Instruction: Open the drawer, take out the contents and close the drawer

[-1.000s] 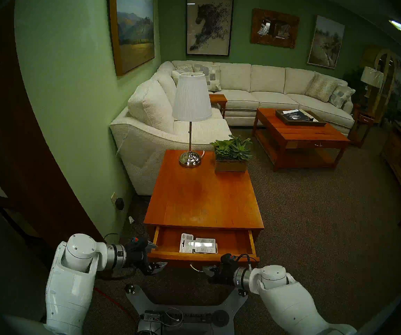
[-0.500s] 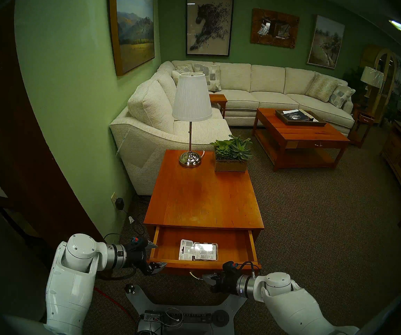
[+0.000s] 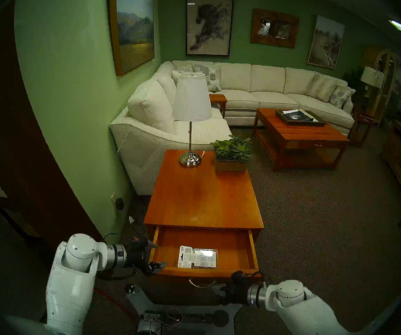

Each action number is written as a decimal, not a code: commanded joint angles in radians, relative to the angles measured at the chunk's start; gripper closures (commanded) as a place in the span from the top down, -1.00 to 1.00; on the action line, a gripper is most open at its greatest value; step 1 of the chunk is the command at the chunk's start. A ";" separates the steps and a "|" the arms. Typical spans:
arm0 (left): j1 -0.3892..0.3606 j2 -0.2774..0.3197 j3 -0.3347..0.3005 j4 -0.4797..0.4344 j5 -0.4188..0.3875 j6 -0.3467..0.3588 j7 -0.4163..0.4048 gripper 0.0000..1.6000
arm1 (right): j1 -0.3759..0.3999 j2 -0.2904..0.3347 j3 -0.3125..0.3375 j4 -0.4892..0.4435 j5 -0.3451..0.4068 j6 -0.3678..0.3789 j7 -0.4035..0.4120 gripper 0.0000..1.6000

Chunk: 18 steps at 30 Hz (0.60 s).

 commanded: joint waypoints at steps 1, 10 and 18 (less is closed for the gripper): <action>-0.018 -0.002 0.002 -0.019 -0.004 0.000 -0.001 1.00 | -0.085 0.069 0.059 -0.123 0.013 -0.050 -0.002 -1.00; -0.018 -0.003 0.000 -0.018 -0.002 -0.002 -0.001 1.00 | -0.154 0.111 0.133 -0.230 0.039 -0.101 0.001 -1.00; -0.019 -0.004 -0.001 -0.018 -0.001 -0.004 -0.002 1.00 | -0.209 0.155 0.224 -0.327 0.059 -0.143 0.000 -1.00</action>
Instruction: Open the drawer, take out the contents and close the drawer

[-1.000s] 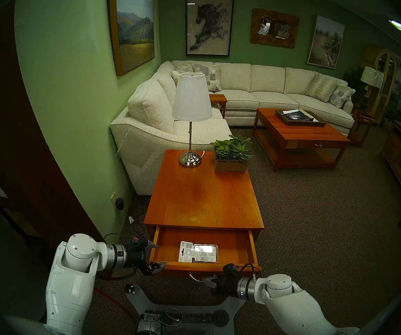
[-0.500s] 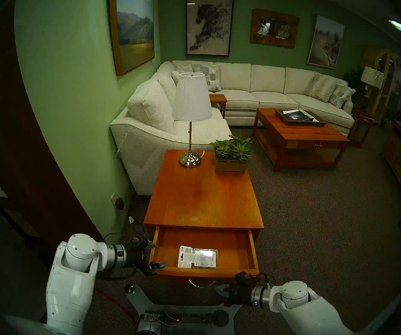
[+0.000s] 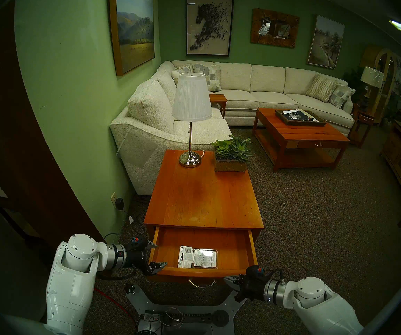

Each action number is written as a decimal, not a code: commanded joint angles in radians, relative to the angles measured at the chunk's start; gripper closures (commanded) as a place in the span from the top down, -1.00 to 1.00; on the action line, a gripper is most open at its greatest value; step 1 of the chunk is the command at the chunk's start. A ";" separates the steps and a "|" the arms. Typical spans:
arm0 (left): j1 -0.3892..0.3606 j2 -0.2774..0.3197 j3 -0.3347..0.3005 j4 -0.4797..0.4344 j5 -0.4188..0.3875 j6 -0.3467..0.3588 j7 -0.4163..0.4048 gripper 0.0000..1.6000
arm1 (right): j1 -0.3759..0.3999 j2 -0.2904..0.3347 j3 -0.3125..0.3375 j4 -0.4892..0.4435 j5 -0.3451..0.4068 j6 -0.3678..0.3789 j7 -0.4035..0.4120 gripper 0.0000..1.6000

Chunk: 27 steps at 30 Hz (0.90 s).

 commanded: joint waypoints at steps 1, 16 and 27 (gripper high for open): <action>-0.019 -0.002 0.002 -0.019 -0.004 0.000 -0.001 1.00 | -0.061 0.059 0.092 -0.118 0.027 -0.051 0.004 -1.00; -0.020 -0.005 0.000 -0.026 -0.002 0.003 -0.005 1.00 | -0.205 0.113 0.229 -0.302 -0.091 -0.159 -0.075 -1.00; -0.020 -0.007 -0.001 -0.032 0.001 0.009 -0.010 1.00 | -0.356 0.088 0.317 -0.439 -0.212 -0.120 -0.163 1.00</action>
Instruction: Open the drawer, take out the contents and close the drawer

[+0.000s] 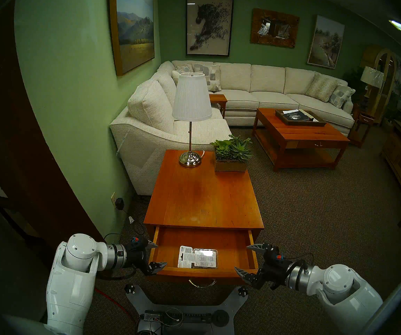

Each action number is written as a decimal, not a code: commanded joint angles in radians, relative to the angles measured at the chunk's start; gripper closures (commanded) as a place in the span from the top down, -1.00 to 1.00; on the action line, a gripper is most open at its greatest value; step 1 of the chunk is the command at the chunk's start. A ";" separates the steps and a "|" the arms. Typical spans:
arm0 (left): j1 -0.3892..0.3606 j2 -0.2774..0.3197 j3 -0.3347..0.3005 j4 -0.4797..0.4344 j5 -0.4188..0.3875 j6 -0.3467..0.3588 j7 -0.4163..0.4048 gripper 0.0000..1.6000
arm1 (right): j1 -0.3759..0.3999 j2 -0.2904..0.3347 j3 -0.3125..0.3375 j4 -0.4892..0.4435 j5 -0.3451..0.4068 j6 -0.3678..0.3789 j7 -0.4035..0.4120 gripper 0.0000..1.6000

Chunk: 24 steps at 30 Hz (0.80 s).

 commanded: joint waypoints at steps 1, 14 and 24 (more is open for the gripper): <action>-0.018 -0.002 0.002 -0.029 -0.003 0.008 -0.004 1.00 | -0.107 -0.020 0.073 -0.107 -0.046 0.032 -0.062 1.00; -0.017 -0.002 0.004 -0.037 0.003 0.025 -0.007 1.00 | -0.257 -0.113 0.167 -0.264 -0.088 0.158 -0.176 1.00; -0.017 -0.002 0.005 -0.039 0.004 0.027 -0.008 1.00 | -0.267 -0.128 0.170 -0.281 -0.101 0.174 -0.187 1.00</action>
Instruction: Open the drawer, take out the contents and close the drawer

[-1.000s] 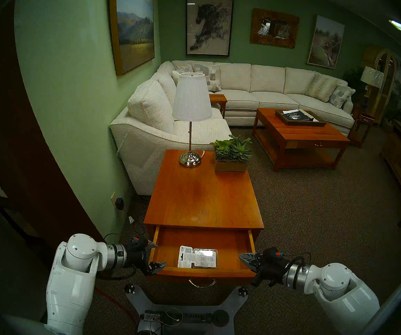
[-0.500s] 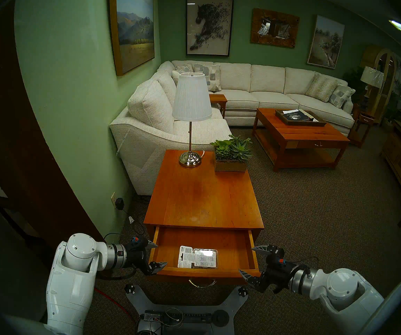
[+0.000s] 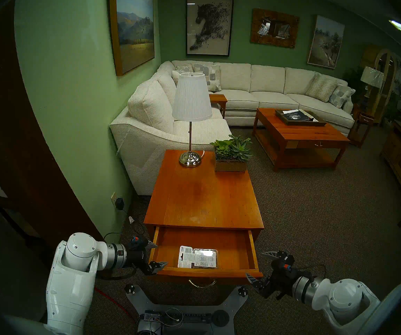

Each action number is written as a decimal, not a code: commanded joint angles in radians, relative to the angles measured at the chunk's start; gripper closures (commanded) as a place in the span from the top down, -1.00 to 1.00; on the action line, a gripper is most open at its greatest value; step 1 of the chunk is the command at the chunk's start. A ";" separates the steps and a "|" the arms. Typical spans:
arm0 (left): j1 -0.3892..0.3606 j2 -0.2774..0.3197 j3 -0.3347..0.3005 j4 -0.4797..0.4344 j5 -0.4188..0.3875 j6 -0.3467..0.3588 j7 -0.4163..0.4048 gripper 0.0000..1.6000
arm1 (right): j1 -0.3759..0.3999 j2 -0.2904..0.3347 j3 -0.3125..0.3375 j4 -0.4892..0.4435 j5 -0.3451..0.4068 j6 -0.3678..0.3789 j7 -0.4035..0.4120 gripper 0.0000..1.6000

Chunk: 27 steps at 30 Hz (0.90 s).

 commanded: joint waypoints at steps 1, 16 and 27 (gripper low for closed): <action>-0.017 0.000 0.002 -0.026 -0.004 -0.005 0.000 1.00 | -0.014 -0.012 0.017 -0.042 0.001 -0.005 -0.010 1.00; -0.110 -0.016 0.052 -0.008 0.026 0.153 -0.046 1.00 | -0.013 -0.021 0.018 -0.043 -0.006 -0.003 -0.007 1.00; -0.225 -0.047 0.114 0.145 0.056 0.317 0.045 1.00 | -0.011 -0.022 0.017 -0.042 -0.007 -0.003 -0.006 1.00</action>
